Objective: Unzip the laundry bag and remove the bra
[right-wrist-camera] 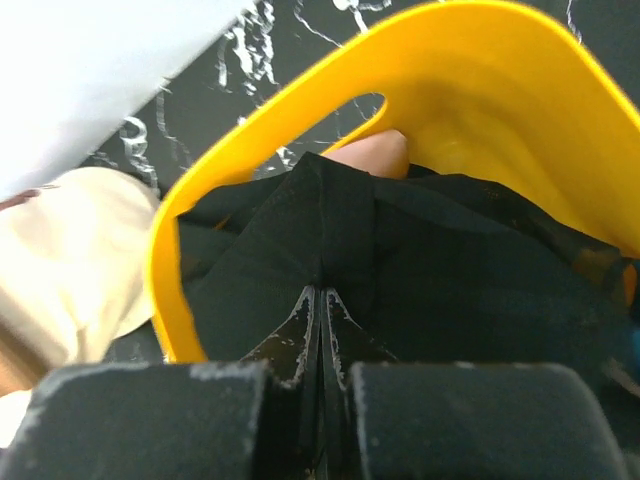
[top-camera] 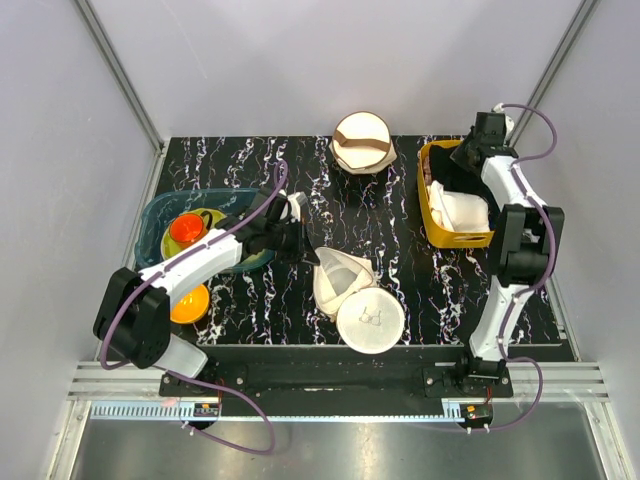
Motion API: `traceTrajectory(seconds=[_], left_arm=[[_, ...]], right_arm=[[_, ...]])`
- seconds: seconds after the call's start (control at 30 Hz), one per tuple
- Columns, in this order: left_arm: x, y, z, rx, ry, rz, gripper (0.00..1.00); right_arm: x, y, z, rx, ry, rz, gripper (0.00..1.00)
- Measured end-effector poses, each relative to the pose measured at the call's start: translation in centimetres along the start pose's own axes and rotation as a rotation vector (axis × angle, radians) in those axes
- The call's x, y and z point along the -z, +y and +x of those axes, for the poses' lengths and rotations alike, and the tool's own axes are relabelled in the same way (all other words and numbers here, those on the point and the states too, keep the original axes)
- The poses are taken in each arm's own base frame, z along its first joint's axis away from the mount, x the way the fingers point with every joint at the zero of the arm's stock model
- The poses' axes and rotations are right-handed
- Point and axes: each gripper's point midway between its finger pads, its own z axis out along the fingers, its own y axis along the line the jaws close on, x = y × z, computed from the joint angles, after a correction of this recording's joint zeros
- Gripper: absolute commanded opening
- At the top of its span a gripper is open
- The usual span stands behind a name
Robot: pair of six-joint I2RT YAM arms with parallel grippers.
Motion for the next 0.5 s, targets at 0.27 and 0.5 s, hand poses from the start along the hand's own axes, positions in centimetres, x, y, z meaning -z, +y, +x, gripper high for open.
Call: traceTrajectory(seconds=[0.27, 0.5], left_arm=[[-0.1, -0.2, 0.6, 0.001, 0.013, 0.006, 0.0], [0.2, -0.7, 0.6, -0.01, 0.005, 0.017, 0.0]], right_arm=[[-5.2, -3.4, 5.5, 0.009, 0.175, 0.11, 0.32], [-0.7, -1.9, 3.4, -0.015, 0.142, 0.069, 0.75]])
